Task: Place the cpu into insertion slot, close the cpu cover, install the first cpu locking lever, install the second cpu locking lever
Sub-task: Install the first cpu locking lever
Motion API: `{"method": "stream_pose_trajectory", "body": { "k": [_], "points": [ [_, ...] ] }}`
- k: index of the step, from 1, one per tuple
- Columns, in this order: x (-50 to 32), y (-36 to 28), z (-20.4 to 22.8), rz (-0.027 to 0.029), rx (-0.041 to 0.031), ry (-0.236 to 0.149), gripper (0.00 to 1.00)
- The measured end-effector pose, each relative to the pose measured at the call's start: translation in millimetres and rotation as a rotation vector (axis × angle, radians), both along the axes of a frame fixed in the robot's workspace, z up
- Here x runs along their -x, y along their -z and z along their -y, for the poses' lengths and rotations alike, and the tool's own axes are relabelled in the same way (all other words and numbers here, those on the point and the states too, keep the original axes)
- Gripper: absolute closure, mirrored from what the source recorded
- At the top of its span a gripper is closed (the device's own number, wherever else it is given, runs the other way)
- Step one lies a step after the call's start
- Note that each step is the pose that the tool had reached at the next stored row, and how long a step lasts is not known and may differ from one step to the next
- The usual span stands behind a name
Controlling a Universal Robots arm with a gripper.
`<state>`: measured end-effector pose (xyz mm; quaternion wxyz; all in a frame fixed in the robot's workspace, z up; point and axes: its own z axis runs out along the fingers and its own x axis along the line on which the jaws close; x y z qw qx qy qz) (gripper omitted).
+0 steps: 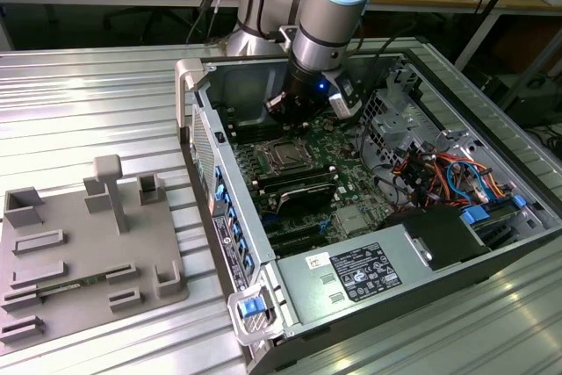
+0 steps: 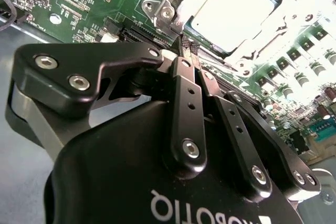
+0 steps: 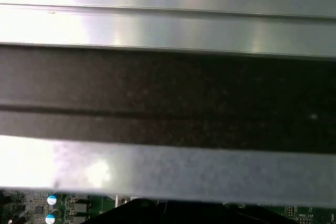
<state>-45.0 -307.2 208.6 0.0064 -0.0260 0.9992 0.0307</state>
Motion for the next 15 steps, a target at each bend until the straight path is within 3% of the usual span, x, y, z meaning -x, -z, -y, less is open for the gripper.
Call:
{"method": "stream_pose_trajectory", "body": {
  "k": [9,15],
  "points": [
    [-0.4,2.2,-0.6,0.0002,-0.0015,0.000,0.89],
    [5.8,2.2,-0.8,0.0000,-0.0014,-0.001,0.89]
  ]
}}
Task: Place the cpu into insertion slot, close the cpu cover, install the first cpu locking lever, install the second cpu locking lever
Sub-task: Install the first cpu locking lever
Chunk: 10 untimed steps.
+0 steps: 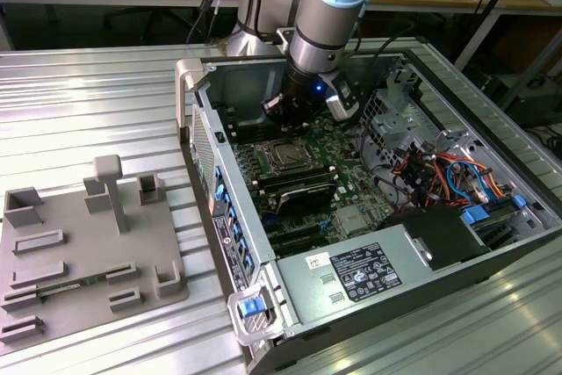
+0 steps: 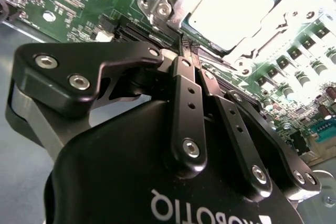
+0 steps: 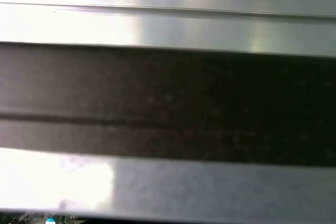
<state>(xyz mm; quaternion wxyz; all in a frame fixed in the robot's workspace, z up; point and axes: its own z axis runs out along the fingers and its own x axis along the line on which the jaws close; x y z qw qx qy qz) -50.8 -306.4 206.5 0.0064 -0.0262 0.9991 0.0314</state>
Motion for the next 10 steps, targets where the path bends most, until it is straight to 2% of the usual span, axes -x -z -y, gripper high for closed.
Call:
{"method": "stream_pose_trajectory", "body": {
  "k": [6,10],
  "points": [
    [-0.3,-0.1,-1.4,-0.0001,0.0001,0.000,0.89],
    [-5.0,0.0,-3.2,0.0001,-0.0009,0.000,0.89]
  ]
}}
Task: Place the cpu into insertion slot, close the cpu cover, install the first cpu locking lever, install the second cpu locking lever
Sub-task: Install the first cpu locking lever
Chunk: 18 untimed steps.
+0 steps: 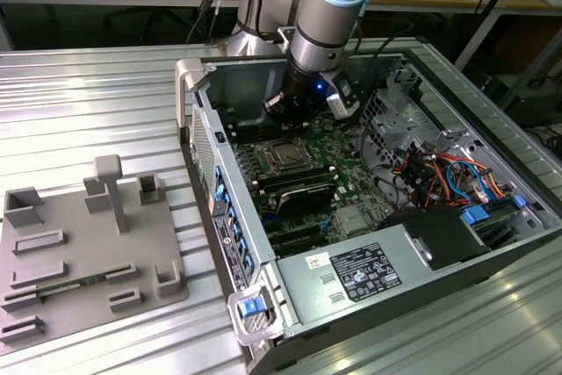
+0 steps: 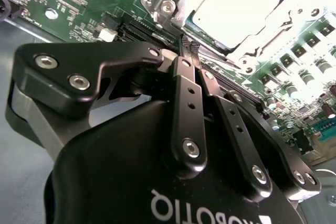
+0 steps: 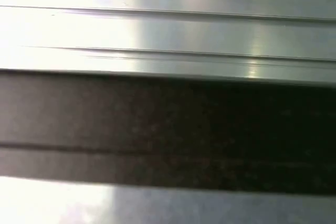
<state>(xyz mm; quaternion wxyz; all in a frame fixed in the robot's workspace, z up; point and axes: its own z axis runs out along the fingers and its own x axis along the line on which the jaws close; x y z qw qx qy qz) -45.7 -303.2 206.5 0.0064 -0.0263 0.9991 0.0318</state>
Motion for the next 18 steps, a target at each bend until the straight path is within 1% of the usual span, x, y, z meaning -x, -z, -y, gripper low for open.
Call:
{"method": "stream_pose_trajectory", "body": {
  "k": [4,8,9,14,18],
  "points": [
    [-1.7,0.3,0.5,-0.0002,-0.0021,0.000,0.89],
    [-1.6,0.2,5.3,-0.0006,-0.0029,0.000,0.89],
    [-1.6,0.2,5.6,-0.0004,-0.0029,0.000,0.89],
    [-2.0,0.2,5.3,-0.0005,-0.0028,0.000,0.89],
    [-2.0,0.2,3.0,-0.0005,-0.0027,0.000,0.89]
  ]
}}
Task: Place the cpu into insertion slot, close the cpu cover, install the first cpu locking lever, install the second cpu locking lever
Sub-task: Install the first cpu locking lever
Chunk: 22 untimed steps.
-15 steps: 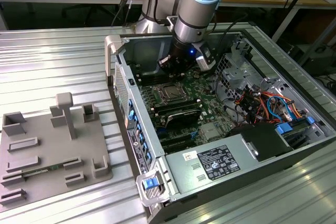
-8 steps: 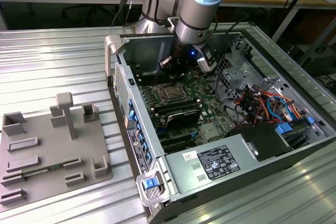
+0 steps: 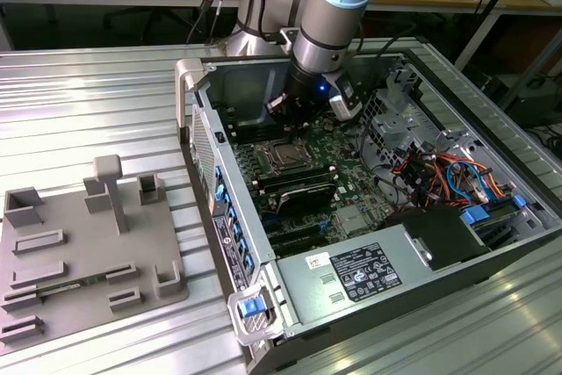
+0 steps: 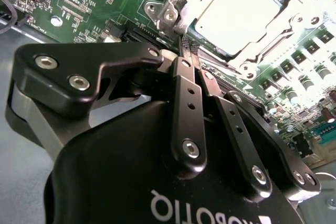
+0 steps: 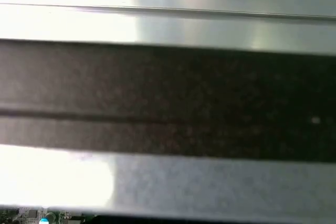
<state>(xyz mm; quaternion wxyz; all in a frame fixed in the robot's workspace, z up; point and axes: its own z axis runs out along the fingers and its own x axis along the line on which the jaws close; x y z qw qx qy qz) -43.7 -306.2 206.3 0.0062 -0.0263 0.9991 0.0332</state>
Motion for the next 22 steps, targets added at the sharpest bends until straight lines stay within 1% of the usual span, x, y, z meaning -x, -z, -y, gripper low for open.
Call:
{"method": "stream_pose_trajectory", "body": {
  "k": [5,7,10,12,13,14,16,22],
  "points": [
    [0.0,0.0,-4.8,0.0001,-0.0001,0.000,0.89],
    [0.0,0.1,-5.9,0.0000,-0.0002,0.000,0.89],
    [-0.2,0.4,-6.1,0.0001,-0.0003,0.000,0.89],
    [-0.9,1.6,-6.1,-0.0001,-0.0002,0.000,0.89],
    [-3.1,3.4,-6.1,0.0000,-0.0002,0.000,0.89],
    [-3.2,3.6,-4.8,0.0002,-0.0009,0.000,0.89],
    [-3.2,0.5,-4.7,0.0003,-0.0011,0.000,0.89],
    [-3.2,0.3,-4.3,0.0001,-0.0010,0.000,0.89]
  ]
}}
